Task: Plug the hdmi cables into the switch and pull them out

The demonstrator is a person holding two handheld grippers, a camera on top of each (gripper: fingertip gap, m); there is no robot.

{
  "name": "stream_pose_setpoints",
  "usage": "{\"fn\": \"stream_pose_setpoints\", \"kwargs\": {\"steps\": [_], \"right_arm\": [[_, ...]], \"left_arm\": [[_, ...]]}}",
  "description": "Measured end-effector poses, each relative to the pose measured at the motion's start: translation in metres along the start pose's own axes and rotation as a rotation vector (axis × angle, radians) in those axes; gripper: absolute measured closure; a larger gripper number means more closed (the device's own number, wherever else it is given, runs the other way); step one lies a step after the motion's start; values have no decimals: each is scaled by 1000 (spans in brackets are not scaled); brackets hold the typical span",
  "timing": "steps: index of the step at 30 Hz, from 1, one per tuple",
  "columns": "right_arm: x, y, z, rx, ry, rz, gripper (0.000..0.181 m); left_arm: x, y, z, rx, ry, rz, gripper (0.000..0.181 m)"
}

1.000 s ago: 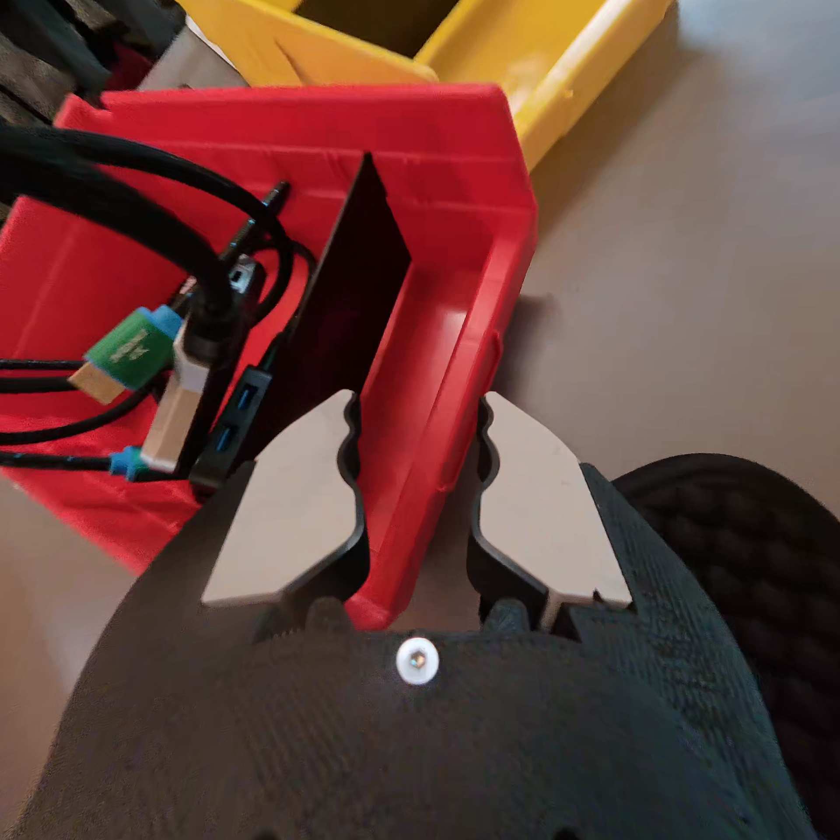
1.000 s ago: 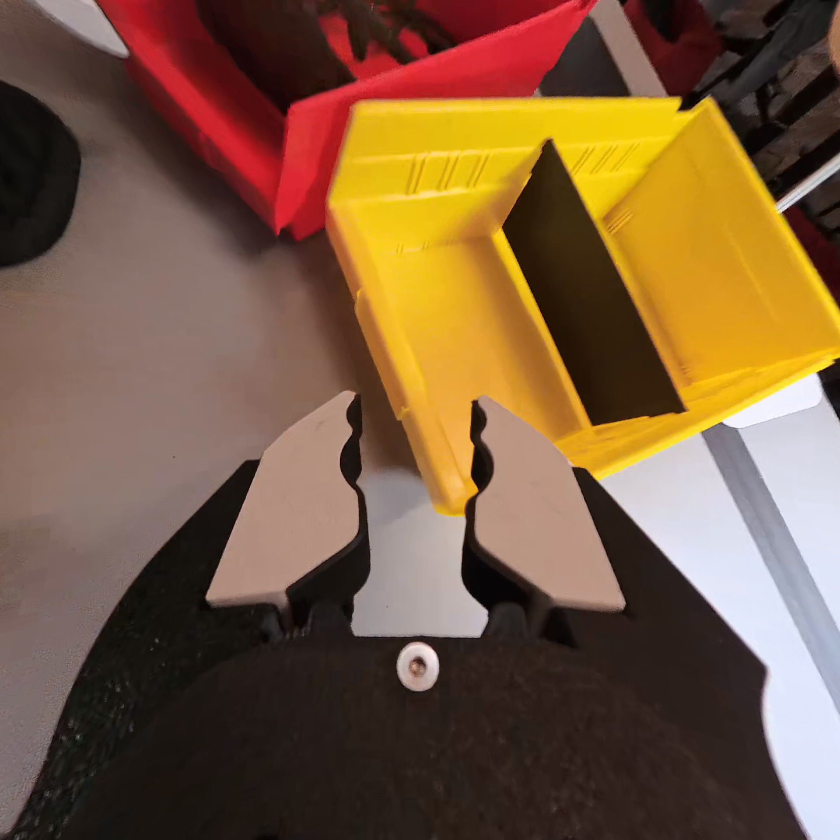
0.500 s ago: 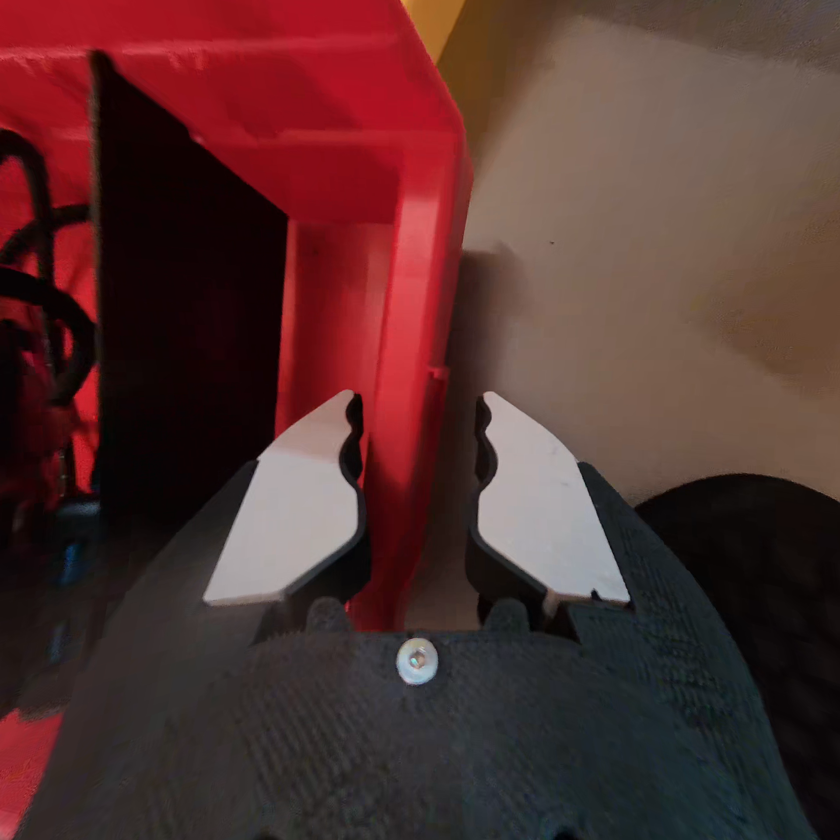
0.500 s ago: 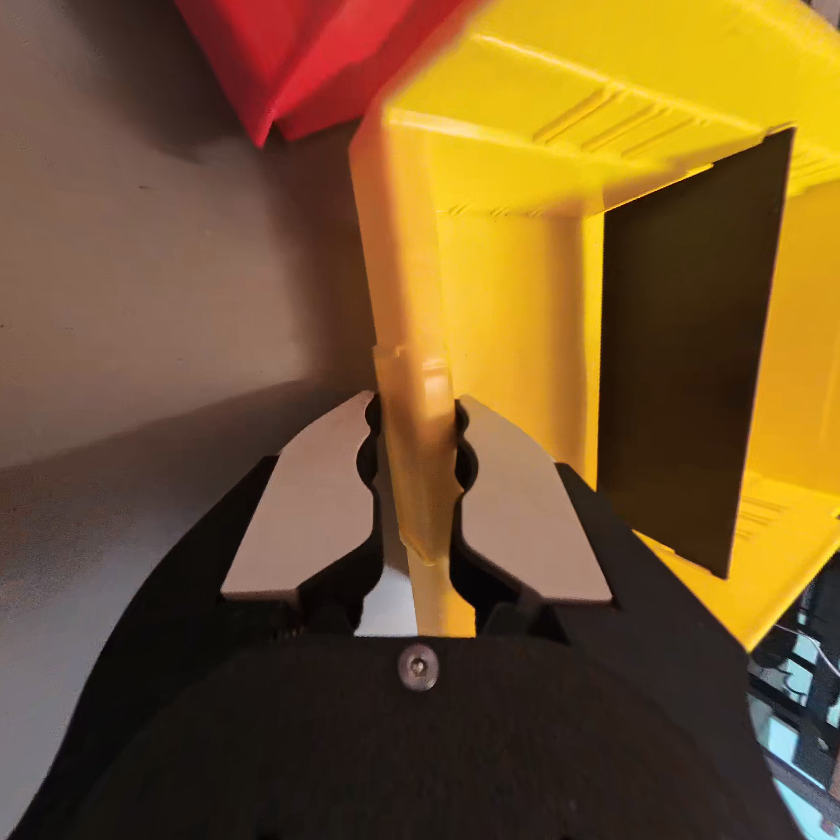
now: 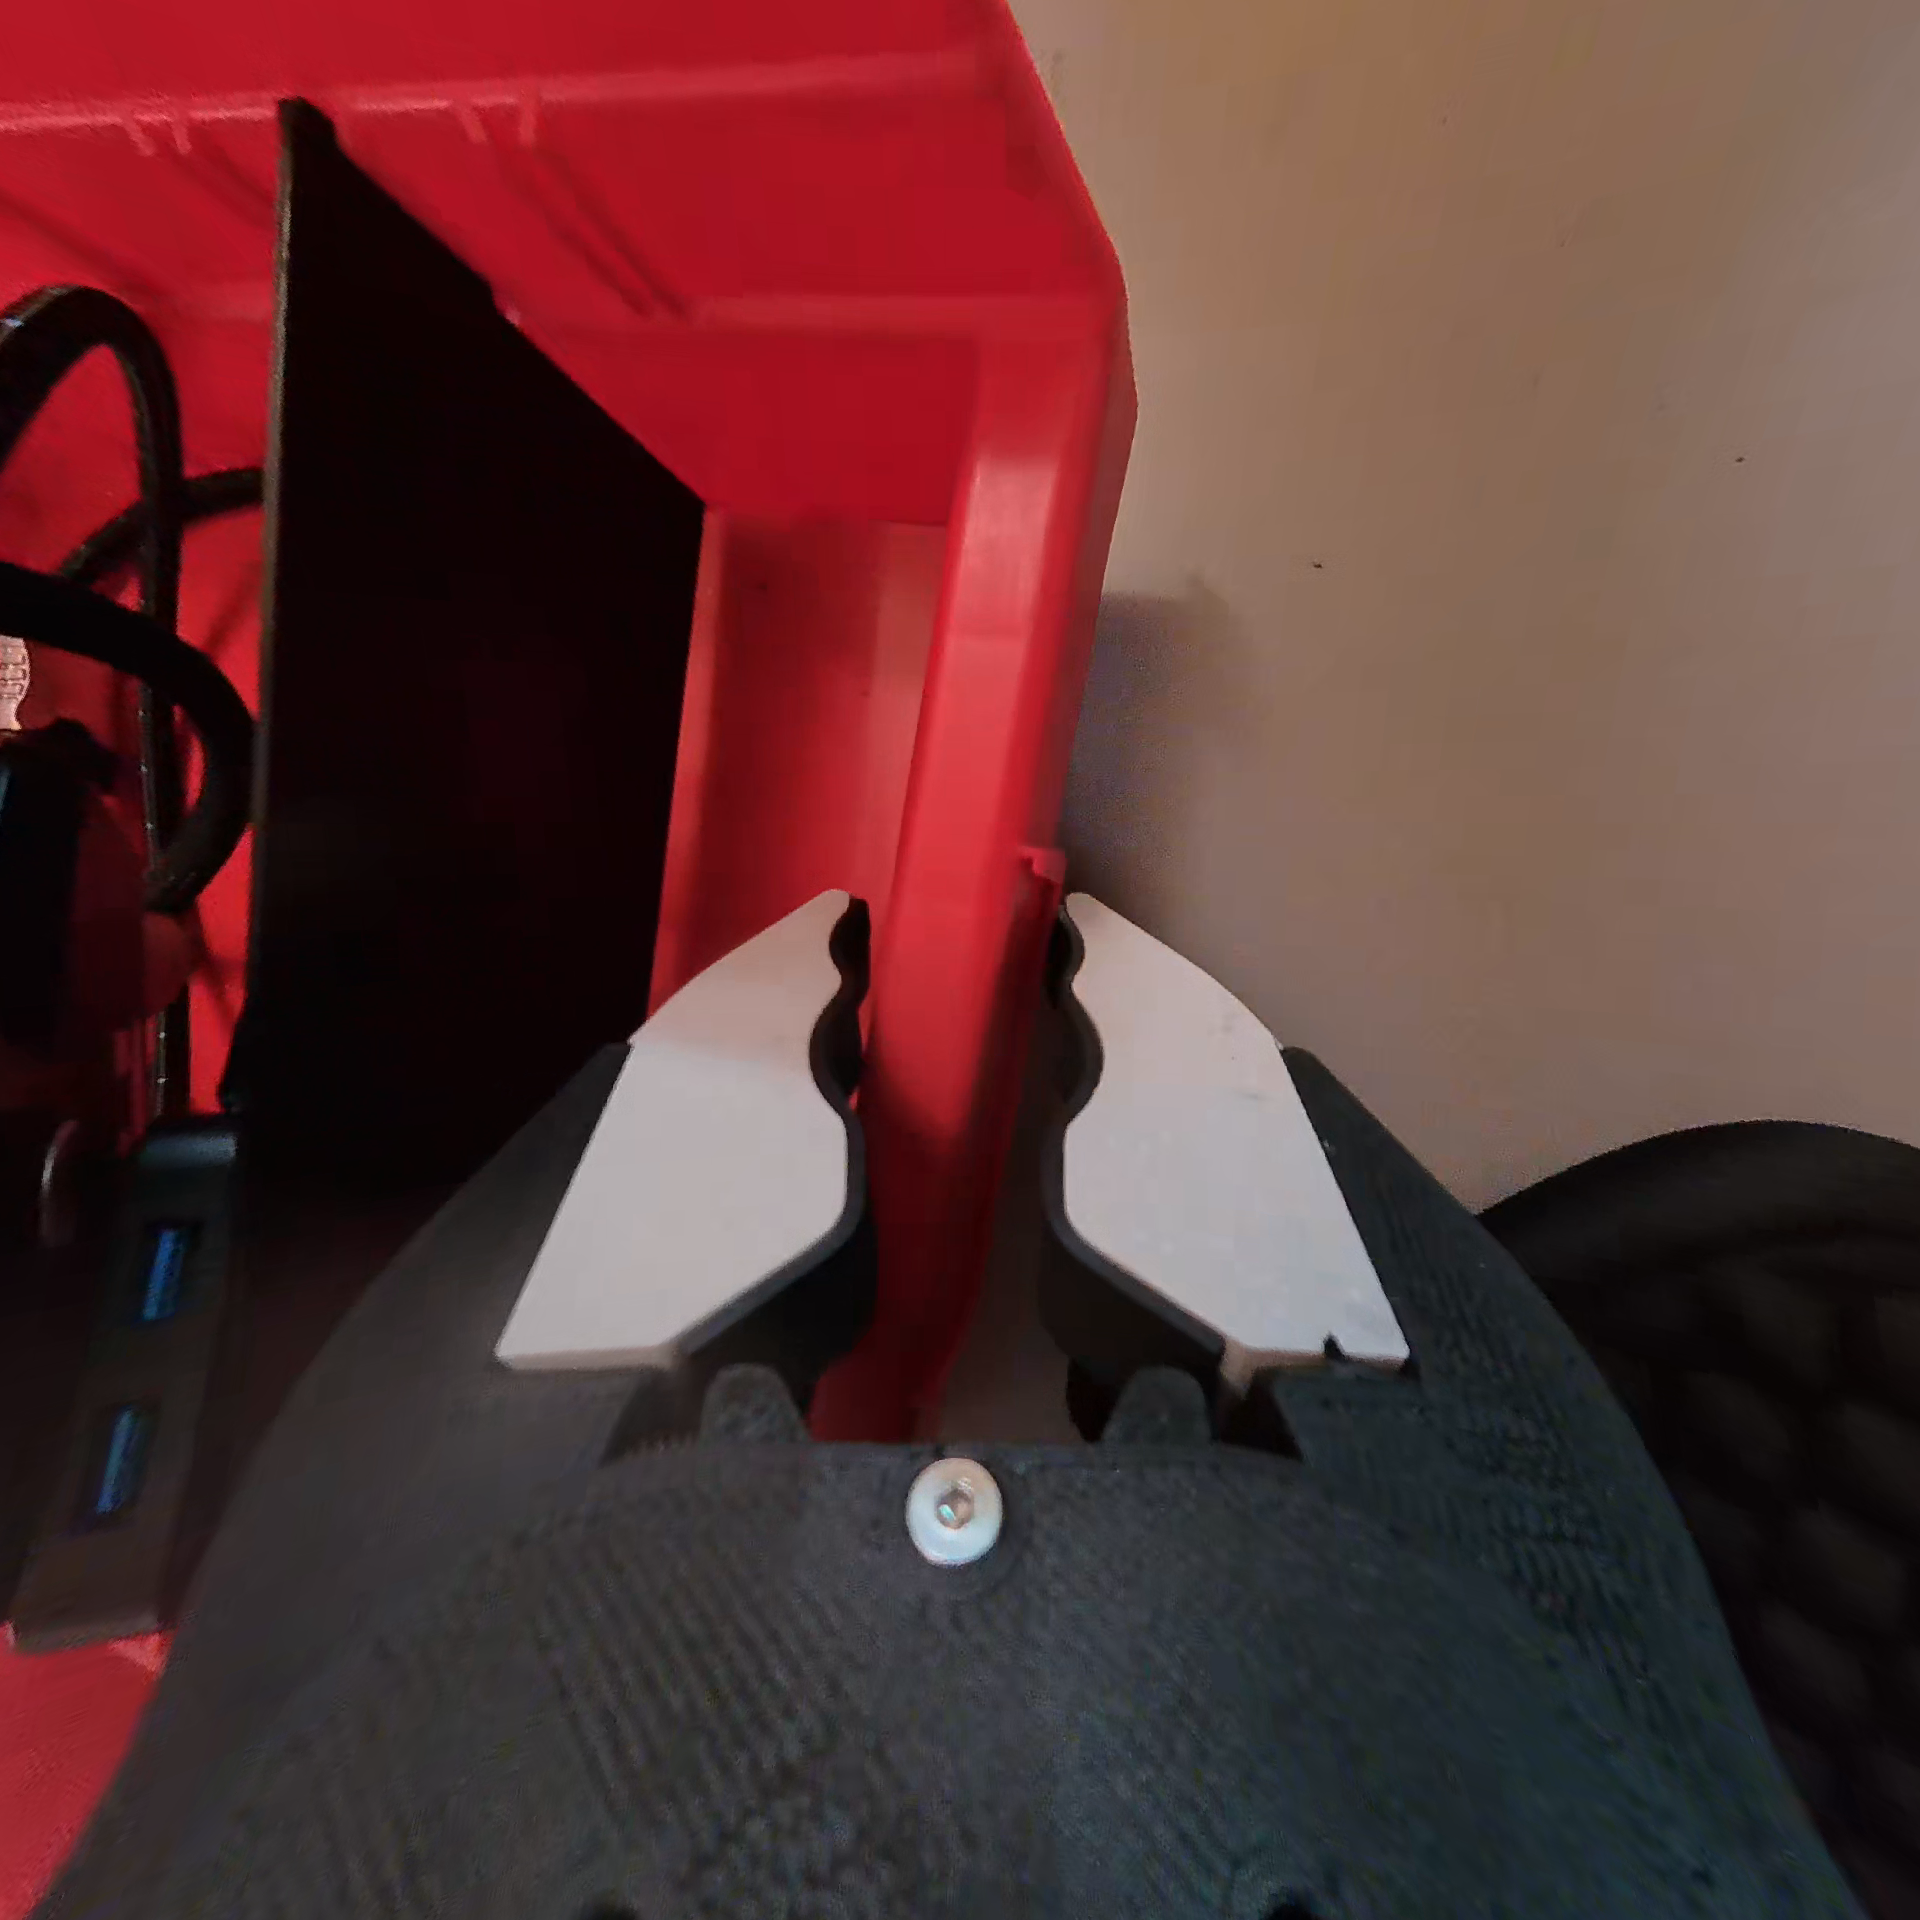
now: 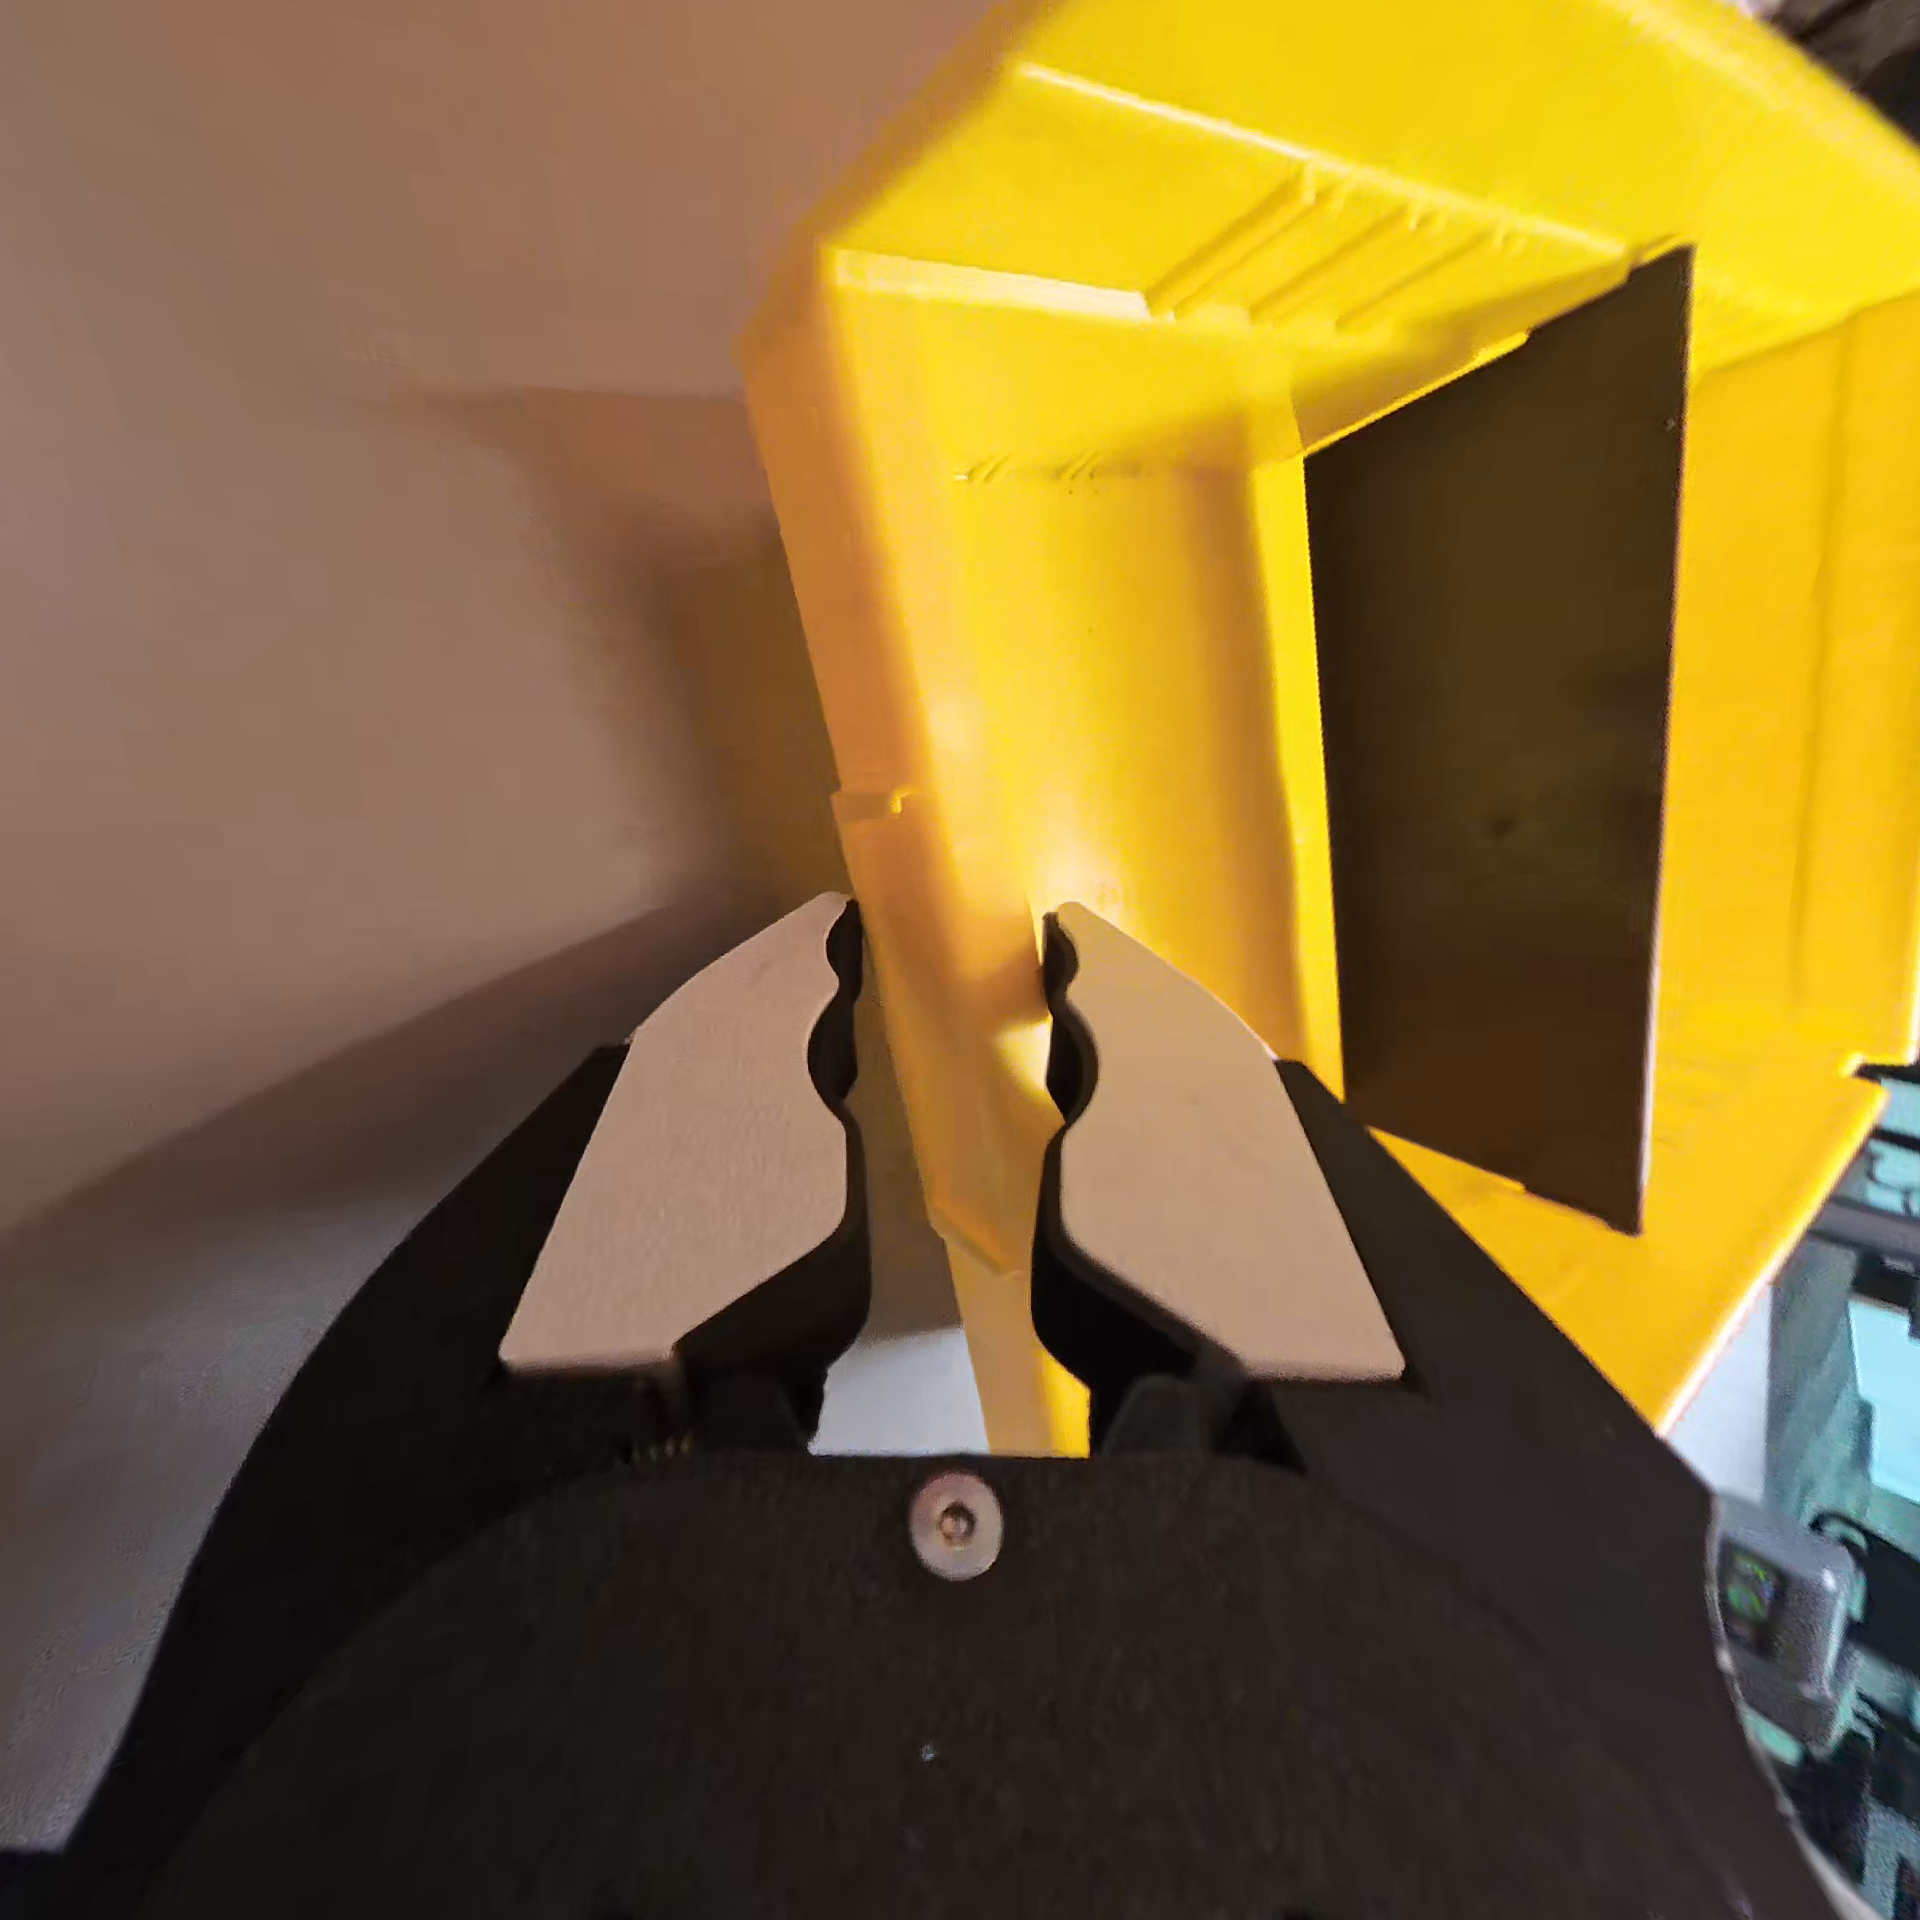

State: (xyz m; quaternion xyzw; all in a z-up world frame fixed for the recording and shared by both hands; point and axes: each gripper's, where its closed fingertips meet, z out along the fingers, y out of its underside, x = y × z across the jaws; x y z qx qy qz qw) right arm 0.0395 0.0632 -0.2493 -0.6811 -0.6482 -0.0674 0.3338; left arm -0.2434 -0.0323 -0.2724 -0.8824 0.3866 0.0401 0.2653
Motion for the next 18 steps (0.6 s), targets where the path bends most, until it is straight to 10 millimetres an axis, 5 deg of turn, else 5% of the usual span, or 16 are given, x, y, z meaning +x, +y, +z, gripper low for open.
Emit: {"fn": "stream_pose_setpoints", "kwargs": {"steps": [1,12,14,18], "right_arm": [[7,7,0,-12,20,12,148],[92,72,24,-113,132,242,142],[104,67,18,-66,150,297,141],[120,15,-17,212,118,454,141]], "left_arm": [[0,0,0,2,-2,2,147],[-14,-3,5,8,-2,-5,147],[-21,-4,7,7,-10,-3,147],[-39,-8,15,10,-24,-4,147]]}}
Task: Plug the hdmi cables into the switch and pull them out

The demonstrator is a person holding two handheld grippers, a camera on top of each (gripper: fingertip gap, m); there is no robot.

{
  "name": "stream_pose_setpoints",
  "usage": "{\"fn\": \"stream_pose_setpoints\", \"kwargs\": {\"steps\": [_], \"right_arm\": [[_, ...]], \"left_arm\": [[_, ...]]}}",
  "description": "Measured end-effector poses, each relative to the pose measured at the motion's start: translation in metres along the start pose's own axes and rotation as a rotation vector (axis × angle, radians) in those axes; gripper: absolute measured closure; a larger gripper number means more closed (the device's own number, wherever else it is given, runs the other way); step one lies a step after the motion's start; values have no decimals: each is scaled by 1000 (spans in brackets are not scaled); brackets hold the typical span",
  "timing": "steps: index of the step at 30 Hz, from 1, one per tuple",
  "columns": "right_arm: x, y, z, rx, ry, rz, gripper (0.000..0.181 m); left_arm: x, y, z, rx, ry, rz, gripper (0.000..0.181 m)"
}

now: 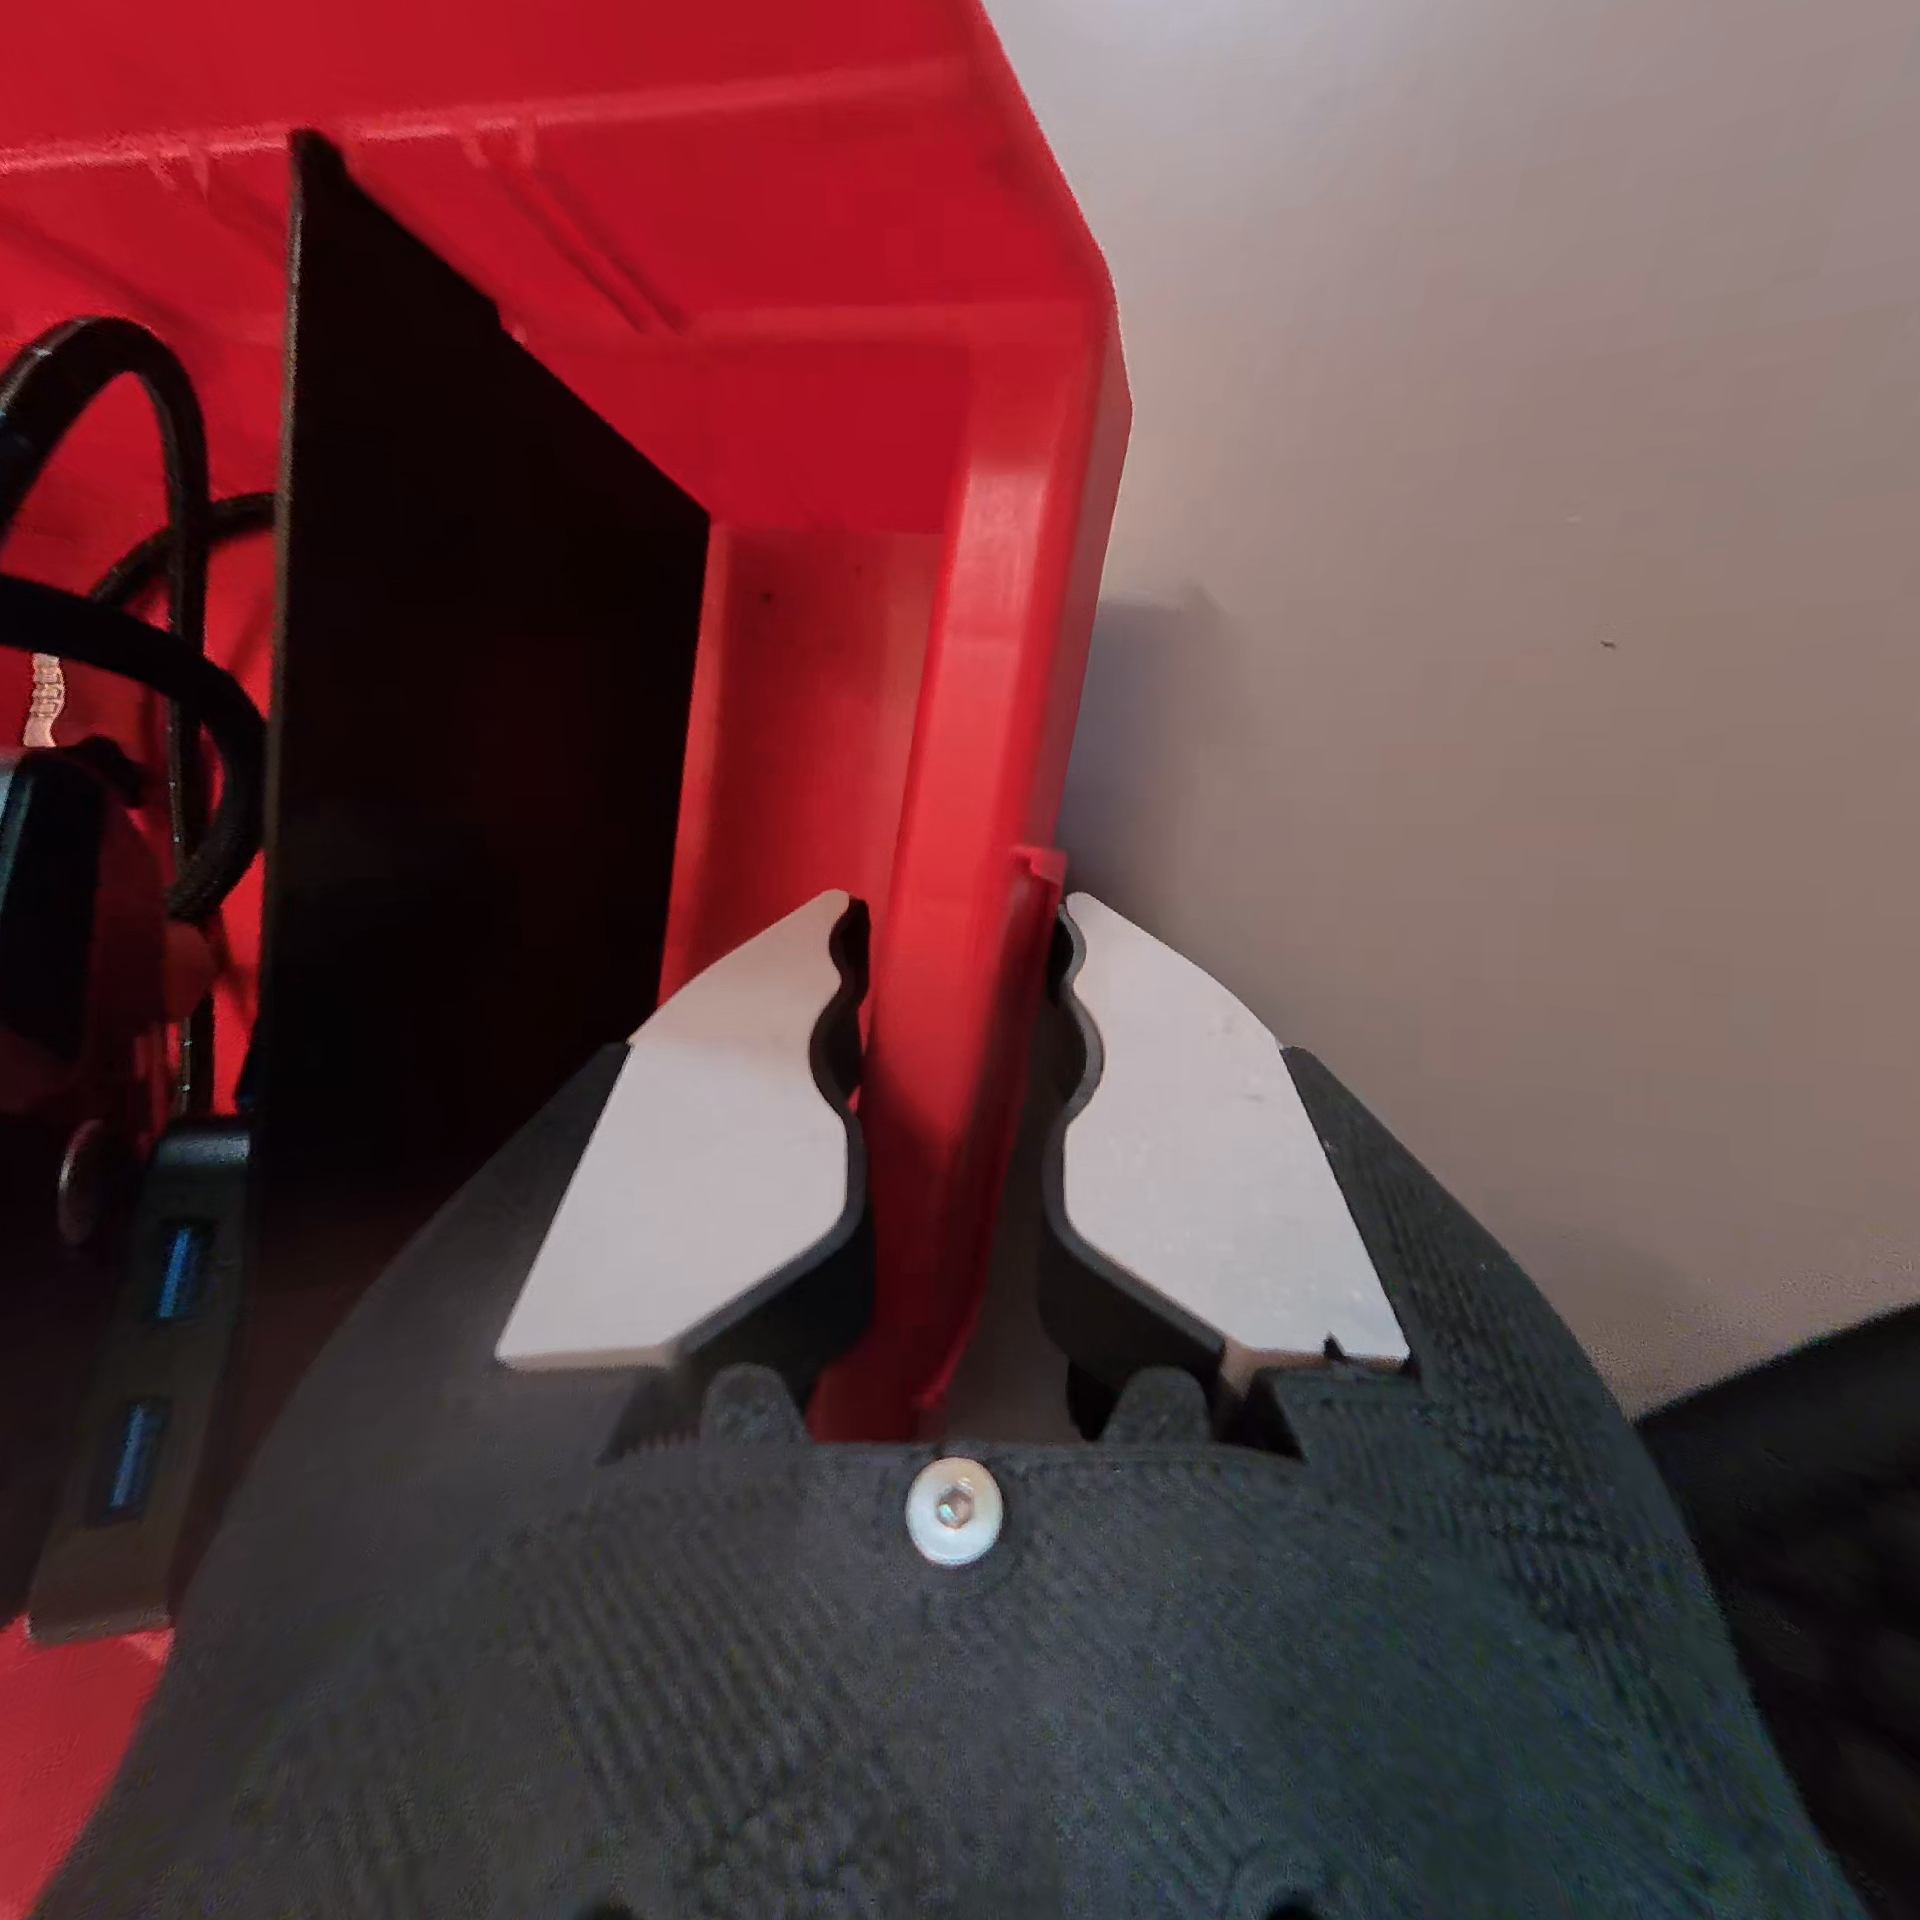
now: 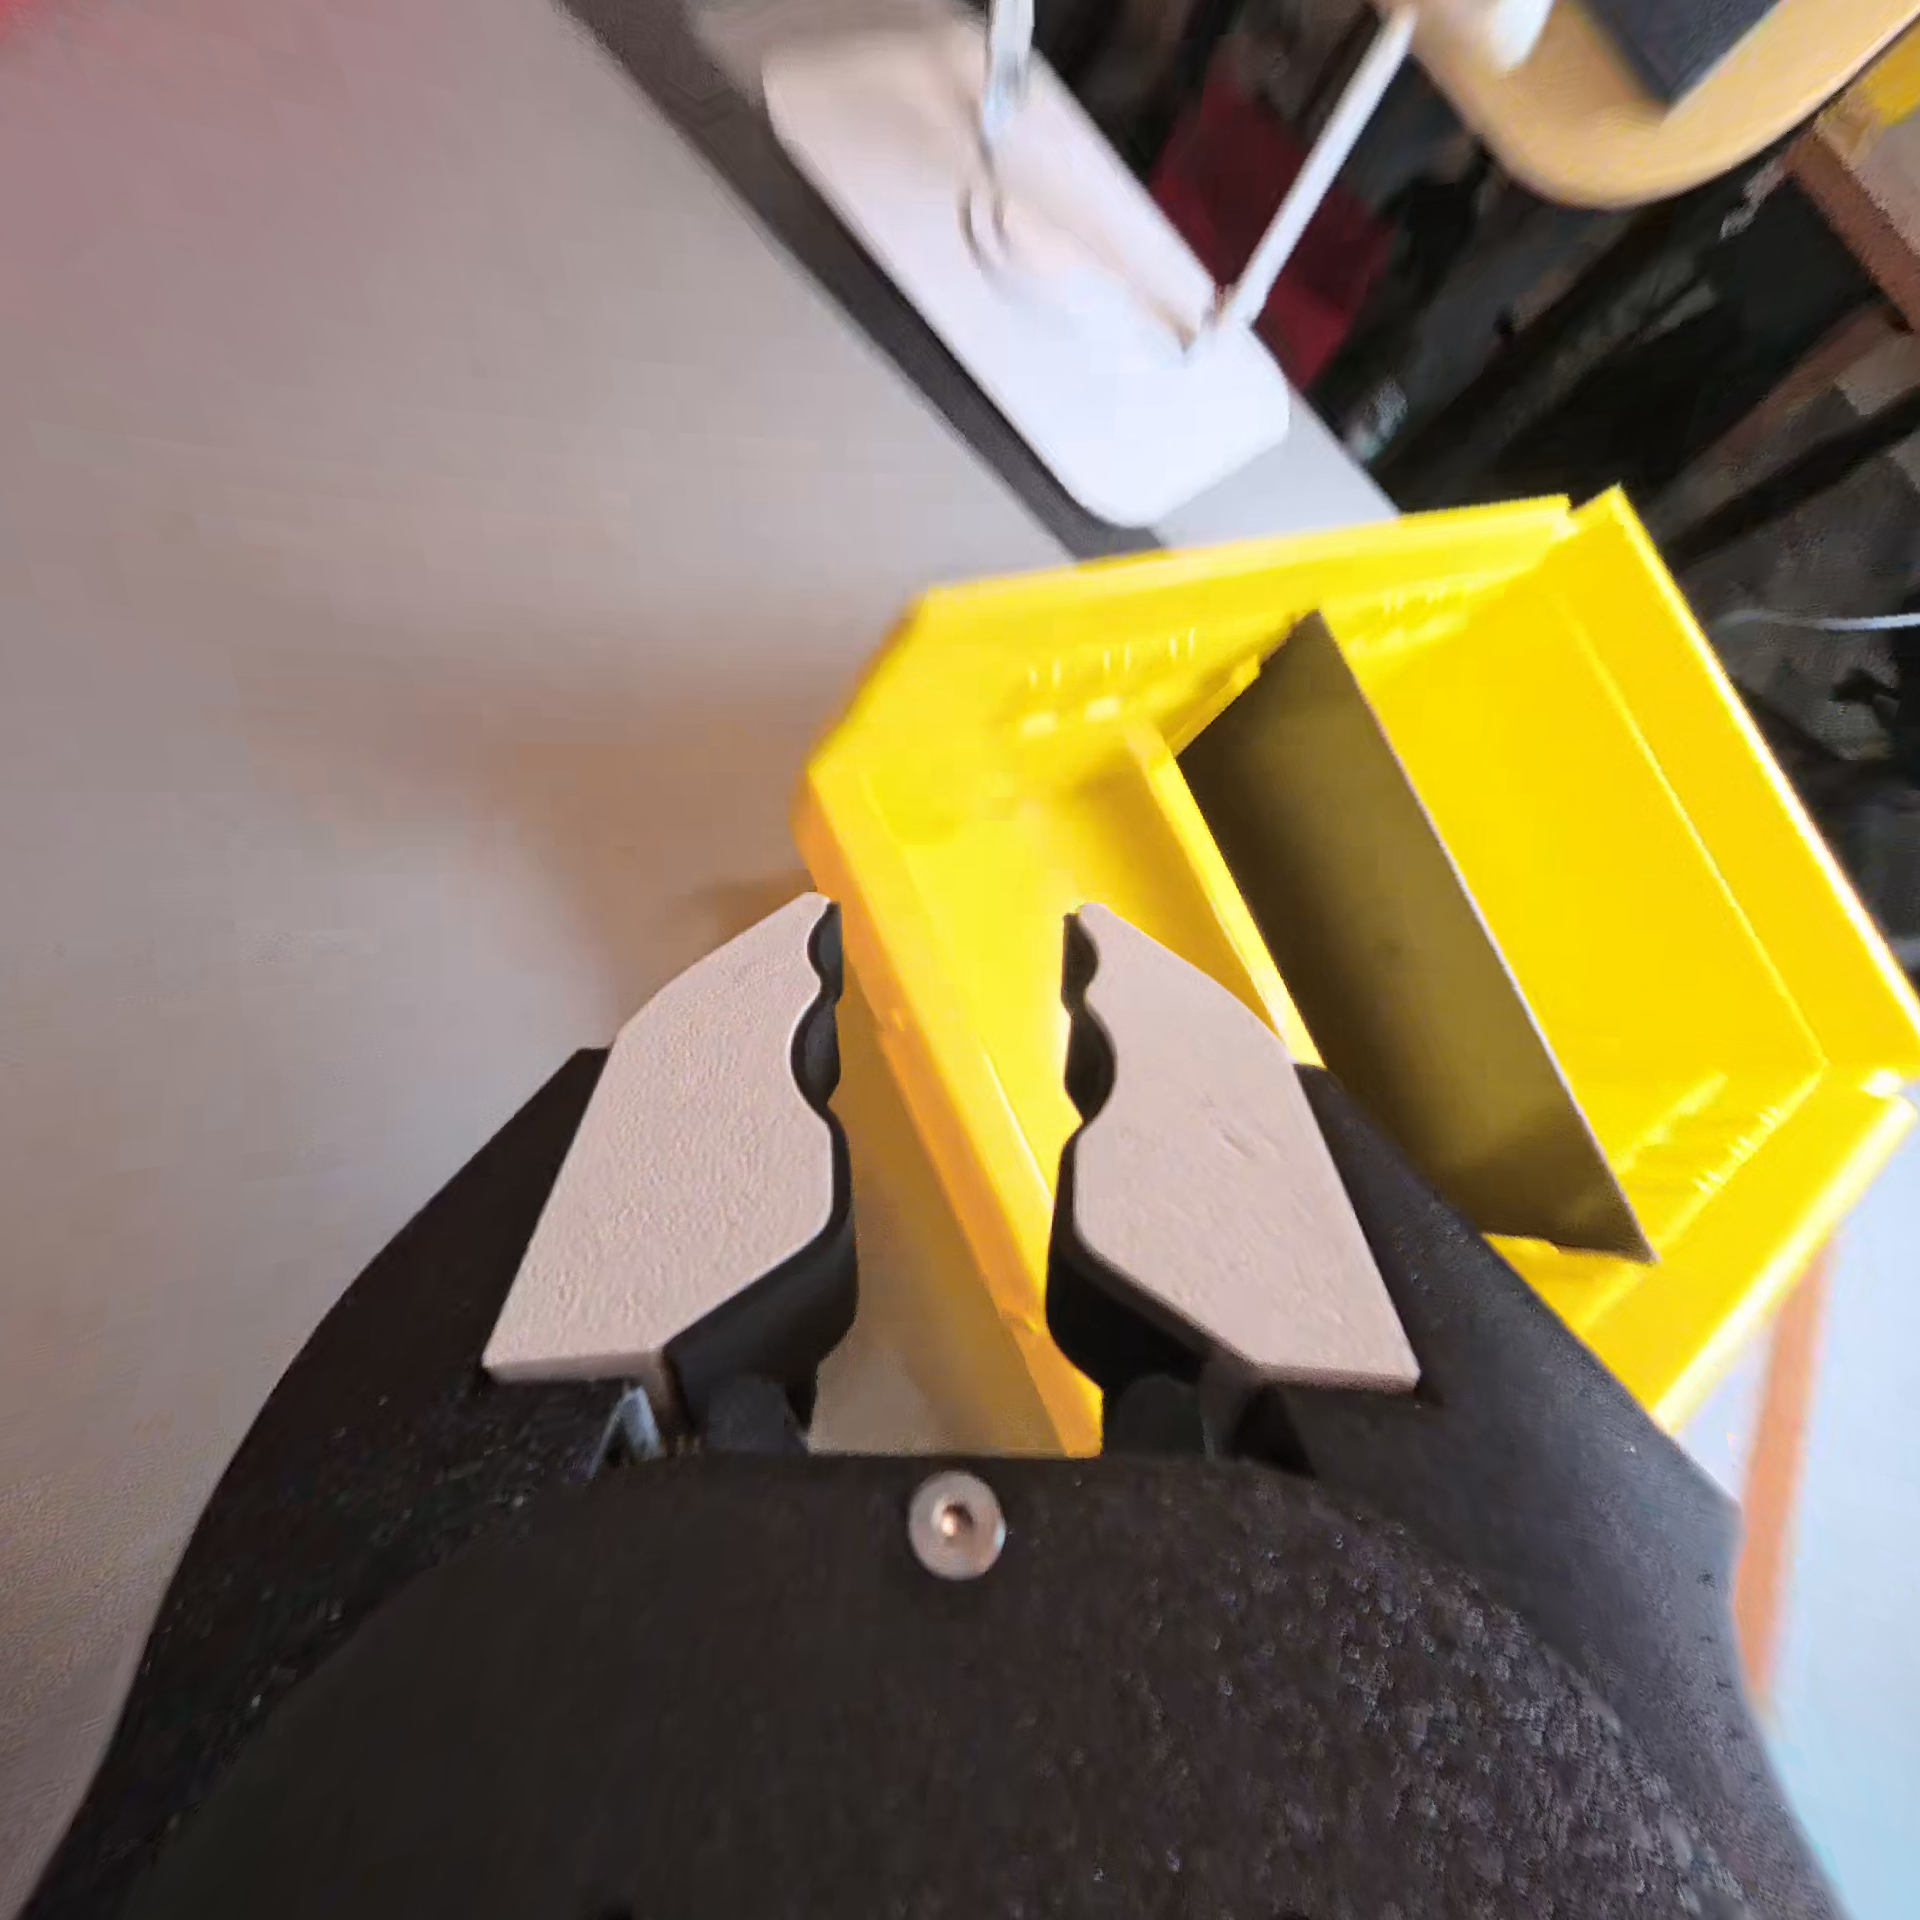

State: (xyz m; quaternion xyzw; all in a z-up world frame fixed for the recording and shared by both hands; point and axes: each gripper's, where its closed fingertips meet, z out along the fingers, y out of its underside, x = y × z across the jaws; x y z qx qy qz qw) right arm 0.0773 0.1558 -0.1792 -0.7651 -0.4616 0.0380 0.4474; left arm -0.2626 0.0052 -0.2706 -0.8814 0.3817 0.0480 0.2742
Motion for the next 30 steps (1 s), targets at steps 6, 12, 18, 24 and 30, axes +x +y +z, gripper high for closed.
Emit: {"fn": "stream_pose_setpoints", "kwargs": {"steps": [6,12,18,24,30], "right_arm": [[-30,-63,-9,406,-221,339,143],[-56,-52,14,513,-252,341,144],[-50,-53,12,570,-246,397,141],[-53,-50,6,584,-279,362,174],[-44,-50,-1,585,-247,368,171]], "left_arm": [[-34,-7,12,33,-64,26,146],[-45,-20,-8,236,-101,-132,136],[-55,-46,-65,662,-58,-442,143],[-94,-47,-119,848,-71,-605,139],[-143,-37,-150,796,-151,-634,136]]}}
